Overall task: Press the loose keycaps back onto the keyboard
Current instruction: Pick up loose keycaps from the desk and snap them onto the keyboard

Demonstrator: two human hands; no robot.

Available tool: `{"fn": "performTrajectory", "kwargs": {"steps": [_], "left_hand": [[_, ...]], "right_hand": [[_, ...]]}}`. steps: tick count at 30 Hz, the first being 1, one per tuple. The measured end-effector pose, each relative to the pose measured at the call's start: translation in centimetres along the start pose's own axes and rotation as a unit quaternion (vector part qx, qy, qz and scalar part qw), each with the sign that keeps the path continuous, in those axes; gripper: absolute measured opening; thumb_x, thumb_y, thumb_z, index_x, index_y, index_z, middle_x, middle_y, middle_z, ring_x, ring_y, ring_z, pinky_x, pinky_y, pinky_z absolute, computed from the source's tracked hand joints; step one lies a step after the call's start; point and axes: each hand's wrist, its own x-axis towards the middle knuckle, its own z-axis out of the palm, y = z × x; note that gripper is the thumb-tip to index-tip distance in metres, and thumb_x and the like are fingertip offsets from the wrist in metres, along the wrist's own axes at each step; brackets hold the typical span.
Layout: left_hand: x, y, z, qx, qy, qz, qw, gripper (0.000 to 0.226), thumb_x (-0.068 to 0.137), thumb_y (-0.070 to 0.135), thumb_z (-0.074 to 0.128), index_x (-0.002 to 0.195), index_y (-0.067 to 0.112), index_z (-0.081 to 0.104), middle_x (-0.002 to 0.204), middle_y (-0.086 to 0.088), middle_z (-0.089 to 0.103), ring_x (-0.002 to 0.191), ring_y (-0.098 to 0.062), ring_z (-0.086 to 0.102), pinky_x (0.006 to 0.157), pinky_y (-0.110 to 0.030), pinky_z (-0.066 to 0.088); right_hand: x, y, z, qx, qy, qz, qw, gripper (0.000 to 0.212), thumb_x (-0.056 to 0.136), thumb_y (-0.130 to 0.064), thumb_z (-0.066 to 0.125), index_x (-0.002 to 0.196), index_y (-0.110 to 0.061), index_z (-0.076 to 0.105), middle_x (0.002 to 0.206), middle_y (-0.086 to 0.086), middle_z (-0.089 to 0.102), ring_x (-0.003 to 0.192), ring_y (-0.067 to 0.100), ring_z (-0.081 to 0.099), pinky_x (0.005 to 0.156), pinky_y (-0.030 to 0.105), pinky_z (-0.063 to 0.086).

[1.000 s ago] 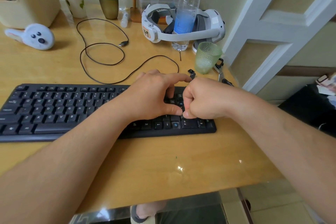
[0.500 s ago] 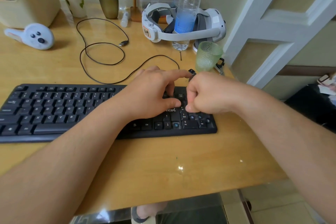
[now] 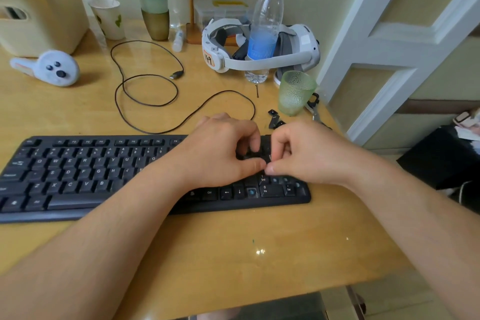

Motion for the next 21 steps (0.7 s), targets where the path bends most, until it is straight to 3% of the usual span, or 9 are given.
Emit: {"fn": "performTrajectory", "kwargs": {"steps": [2,5,7,10,14,17,21], "left_hand": [[0.0,0.1,0.3,0.029,-0.013,0.013,0.999,0.033,0.078,0.062,0.074,0.086,0.035,0.057,0.079,0.016,0.060,0.094,-0.011,0.050,0.087,-0.037,0.038],[0.0,0.3,0.5,0.074,-0.025,0.033,0.996,0.035,0.076,0.066,0.071,0.087,0.036,0.056,0.084,0.018,0.058,0.098,-0.012,0.046,0.087,-0.035,0.033],[-0.1,0.2,0.4,0.067,-0.019,0.030,0.997,0.034,0.077,0.067,0.069,0.088,0.037,0.057,0.085,0.018,0.058,0.098,-0.011,0.047,0.088,-0.034,0.033],[0.0,-0.2,0.1,0.059,-0.005,0.019,0.998,0.035,0.080,0.072,0.060,0.091,0.040,0.058,0.084,0.019,0.058,0.097,-0.008,0.047,0.089,-0.034,0.035],[0.0,-0.3,-0.2,0.057,0.011,-0.001,0.998,0.043,0.077,0.078,0.045,0.095,0.040,0.058,0.082,0.019,0.057,0.097,-0.010,0.049,0.092,-0.037,0.038],[0.1,-0.2,-0.3,0.059,0.016,-0.008,0.998,0.041,0.078,0.076,0.045,0.096,0.041,0.057,0.083,0.018,0.058,0.097,-0.009,0.048,0.092,-0.037,0.038],[0.1,-0.1,-0.5,0.055,0.018,-0.013,0.998,0.038,0.079,0.075,0.046,0.097,0.043,0.055,0.082,0.019,0.057,0.095,-0.006,0.047,0.092,-0.036,0.038]], "right_hand": [[0.9,1.7,-1.1,0.048,0.088,0.014,0.995,0.020,0.079,-0.035,0.087,0.074,-0.026,0.069,0.072,-0.009,0.068,0.066,0.006,0.062,0.061,0.028,0.050],[2.8,4.5,-1.7,0.077,0.216,0.045,0.972,0.010,0.086,-0.027,0.082,0.085,-0.027,0.072,0.083,-0.009,0.069,0.075,0.005,0.062,0.062,0.019,0.042],[4.0,5.5,-1.0,0.060,0.217,0.047,0.973,0.009,0.090,-0.023,0.078,0.095,-0.029,0.074,0.090,-0.013,0.069,0.081,0.003,0.061,0.066,0.013,0.040],[5.6,6.0,0.3,0.033,0.194,0.034,0.980,0.017,0.095,-0.016,0.071,0.103,-0.030,0.075,0.095,-0.015,0.064,0.088,0.008,0.057,0.081,0.023,0.044],[7.3,5.9,1.3,0.023,0.197,0.001,0.980,0.024,0.100,-0.013,0.061,0.112,-0.029,0.075,0.116,-0.006,0.068,0.104,0.014,0.061,0.093,0.027,0.045],[7.8,5.8,1.8,0.009,0.200,0.015,0.980,0.025,0.102,-0.015,0.057,0.116,-0.029,0.073,0.118,-0.003,0.070,0.107,0.017,0.063,0.093,0.029,0.047],[7.3,6.1,2.6,0.056,0.203,0.016,0.977,0.032,0.097,-0.006,0.064,0.122,-0.025,0.072,0.110,-0.008,0.068,0.100,0.009,0.061,0.088,0.021,0.041]]}}
